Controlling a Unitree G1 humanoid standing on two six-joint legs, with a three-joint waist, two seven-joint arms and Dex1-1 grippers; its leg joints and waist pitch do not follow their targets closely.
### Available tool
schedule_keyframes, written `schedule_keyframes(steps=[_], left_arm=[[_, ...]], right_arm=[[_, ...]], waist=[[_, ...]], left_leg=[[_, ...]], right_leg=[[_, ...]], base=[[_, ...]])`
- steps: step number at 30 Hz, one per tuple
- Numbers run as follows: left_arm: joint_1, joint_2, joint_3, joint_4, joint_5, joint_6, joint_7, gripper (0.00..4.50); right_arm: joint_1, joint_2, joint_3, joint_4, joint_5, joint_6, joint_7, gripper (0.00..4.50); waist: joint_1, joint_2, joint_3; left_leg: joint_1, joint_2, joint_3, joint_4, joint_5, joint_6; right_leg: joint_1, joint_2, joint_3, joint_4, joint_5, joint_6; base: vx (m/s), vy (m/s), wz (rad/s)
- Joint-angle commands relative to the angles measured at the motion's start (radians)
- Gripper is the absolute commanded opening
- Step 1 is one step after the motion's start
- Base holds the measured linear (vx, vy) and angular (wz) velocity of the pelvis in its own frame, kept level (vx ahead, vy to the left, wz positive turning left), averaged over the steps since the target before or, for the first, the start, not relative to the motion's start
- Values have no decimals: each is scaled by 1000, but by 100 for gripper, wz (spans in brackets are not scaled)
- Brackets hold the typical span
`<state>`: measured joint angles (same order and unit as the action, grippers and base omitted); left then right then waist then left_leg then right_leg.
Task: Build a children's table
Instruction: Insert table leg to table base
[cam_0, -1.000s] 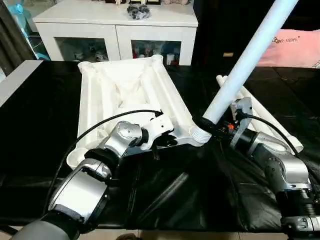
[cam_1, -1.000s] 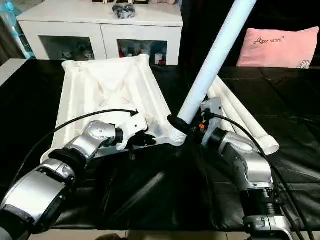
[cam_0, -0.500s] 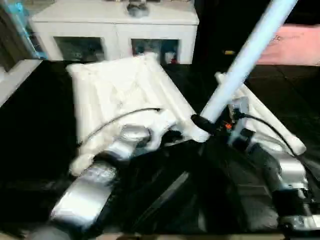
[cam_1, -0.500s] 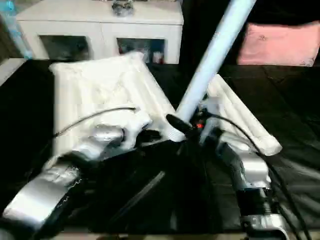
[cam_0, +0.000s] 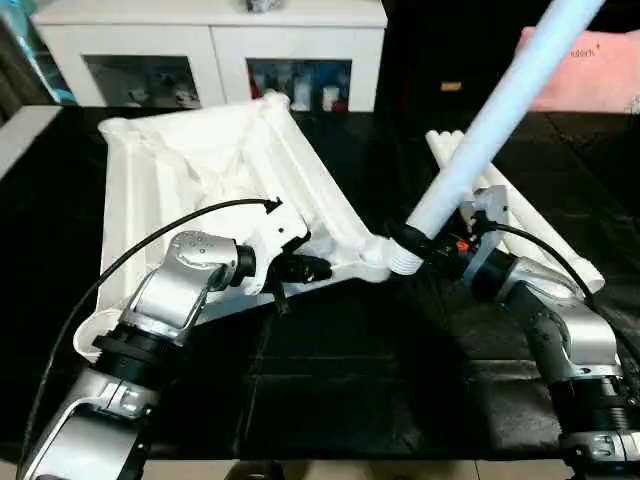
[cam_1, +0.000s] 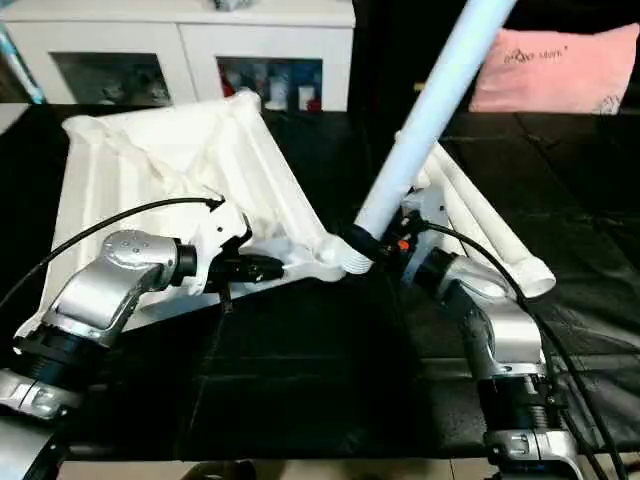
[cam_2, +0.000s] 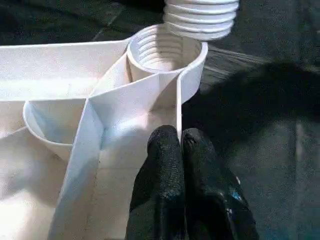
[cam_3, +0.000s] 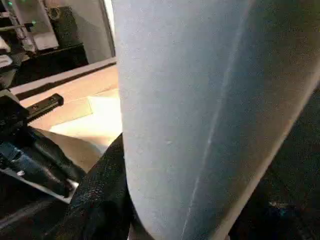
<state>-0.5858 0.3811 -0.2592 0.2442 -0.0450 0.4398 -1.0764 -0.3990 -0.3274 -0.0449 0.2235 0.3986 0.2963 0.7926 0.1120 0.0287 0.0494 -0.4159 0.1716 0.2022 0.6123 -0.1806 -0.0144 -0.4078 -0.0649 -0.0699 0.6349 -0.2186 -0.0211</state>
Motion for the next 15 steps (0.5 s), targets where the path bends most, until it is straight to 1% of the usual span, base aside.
schedule_keyframes(steps=[1, 2, 3, 4, 5, 6, 7, 10, 12, 15], left_arm=[[-12, 18, -11, -98, -25, -23, -42, 0], [-10, 19, -12, -99, -23, -25, -44, 0], [7, 41, -32, -103, -3, -55, -71, 0], [15, 50, -40, -101, 7, -70, -81, 0], [26, 58, -53, -87, 24, -95, -87, 0], [34, 63, -61, -81, 31, -103, -82, 0], [42, 62, -68, -72, 38, -108, -71, 0], [52, 59, -89, -67, 55, -103, -49, 0], [56, 59, -97, -70, 62, -102, -43, 0], [59, 54, -108, -77, 68, -97, -30, 0]], right_arm=[[4, -4, 6, 1, -6, 5, 1, 193], [4, -4, 6, 0, -7, 5, 1, 193], [8, -4, 11, -6, -10, 2, 5, 193], [9, -4, 14, -9, -12, 1, 6, 193], [12, -4, 19, -13, -14, 0, 8, 193], [13, -3, 22, -16, -16, -2, 9, 193], [14, -3, 27, -16, -20, -5, 10, 193], [18, -5, 37, -15, -32, -13, 13, 193], [20, -6, 39, -15, -34, -14, 14, 193], [22, -6, 41, -15, -37, -15, 14, 193]], waist=[[-3, 4, -54], [-4, 3, -52], [-3, 2, -53], [-4, 1, -56], [-4, 3, -59], [-3, 1, -62], [-1, 4, -66], [0, 3, -70], [0, 2, -70], [0, 1, -69]], left_leg=[[53, 79, -40, -86, -256, -6], [53, 78, -41, -89, -264, -13], [52, 76, -42, -91, -259, -20], [48, 76, -44, -92, -234, -18], [49, 74, -41, -90, -218, -16], [49, 72, -40, -85, -189, -7], [47, 71, -39, -82, -157, 4], [43, 70, -38, -75, -106, 31], [41, 69, -38, -74, -103, 42], [42, 69, -38, -74, -113, 43]], right_leg=[[41, -98, 58, -94, -209, -204], [44, -99, 59, -96, -223, -198], [48, -100, 61, -97, -230, -185], [51, -100, 62, -93, -204, -177], [50, -98, 62, -91, -180, -178], [50, -96, 62, -87, -126, -183], [52, -96, 61, -80, -75, -189], [55, -95, 58, -71, 10, -205], [57, -95, 57, -72, 11, -210], [56, -95, 57, -74, -17, -211]], base=[[0, 0, 0], [0, 0, 0], [0, 0, 0], [0, 0, 0], [0, 0, 0], [0, 0, 0], [0, 0, 0], [0, 0, 0], [0, 0, 0], [0, 0, 0]])
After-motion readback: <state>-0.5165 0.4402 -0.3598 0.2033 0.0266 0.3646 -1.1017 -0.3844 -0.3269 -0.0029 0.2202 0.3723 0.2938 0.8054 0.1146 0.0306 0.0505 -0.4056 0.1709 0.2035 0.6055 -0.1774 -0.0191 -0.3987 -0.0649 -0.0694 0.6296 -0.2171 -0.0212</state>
